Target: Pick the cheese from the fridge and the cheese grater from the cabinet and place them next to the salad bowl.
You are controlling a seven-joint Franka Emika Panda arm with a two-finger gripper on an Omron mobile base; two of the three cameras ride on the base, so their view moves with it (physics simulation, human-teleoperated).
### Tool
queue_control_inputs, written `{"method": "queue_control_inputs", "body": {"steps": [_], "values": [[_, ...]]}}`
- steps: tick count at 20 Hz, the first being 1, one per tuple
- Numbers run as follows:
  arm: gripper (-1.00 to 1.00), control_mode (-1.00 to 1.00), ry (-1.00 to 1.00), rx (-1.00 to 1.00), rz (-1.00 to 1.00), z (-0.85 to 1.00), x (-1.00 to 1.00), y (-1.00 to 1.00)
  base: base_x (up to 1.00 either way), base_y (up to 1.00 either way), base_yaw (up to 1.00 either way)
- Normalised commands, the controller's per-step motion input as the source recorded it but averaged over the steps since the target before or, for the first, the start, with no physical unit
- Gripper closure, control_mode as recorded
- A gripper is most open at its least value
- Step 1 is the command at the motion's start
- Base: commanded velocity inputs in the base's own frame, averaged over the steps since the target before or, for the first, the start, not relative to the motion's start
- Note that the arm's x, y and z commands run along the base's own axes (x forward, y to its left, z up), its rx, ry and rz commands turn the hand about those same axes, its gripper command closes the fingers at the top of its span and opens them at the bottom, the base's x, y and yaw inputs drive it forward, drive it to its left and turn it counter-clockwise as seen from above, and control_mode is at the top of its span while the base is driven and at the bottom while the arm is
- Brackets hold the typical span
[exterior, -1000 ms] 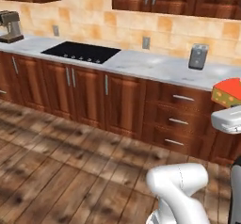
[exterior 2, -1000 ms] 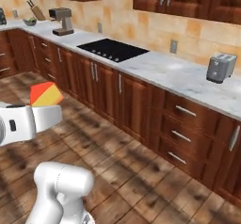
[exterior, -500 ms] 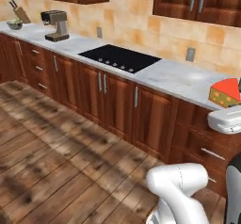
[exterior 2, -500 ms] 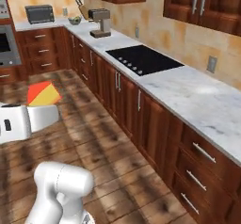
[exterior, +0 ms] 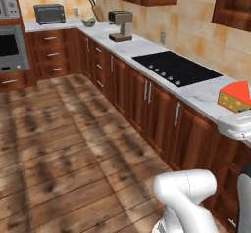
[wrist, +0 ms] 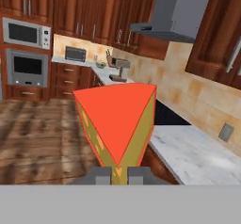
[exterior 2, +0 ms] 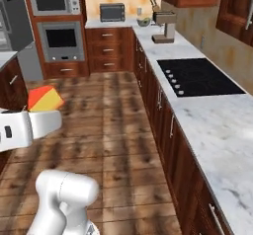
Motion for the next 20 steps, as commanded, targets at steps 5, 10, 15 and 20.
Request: {"method": "queue_control_inputs", "body": {"steps": [5, 10, 15, 20], "values": [[1.0, 1.0, 0.0, 0.0, 0.0, 0.0, 0.0, 0.0, 1.0, -0.75, 0.05], [1.0, 1.0, 0.0, 0.0, 0.0, 0.0, 0.0, 0.0, 1.0, 0.35, 0.06], [1.0, 1.0, 0.0, 0.0, 0.0, 0.0, 0.0, 0.0, 1.0, 0.75, 0.1], [1.0, 1.0, 0.0, 0.0, 0.0, 0.0, 0.0, 0.0, 1.0, 0.45, 0.07]]}}
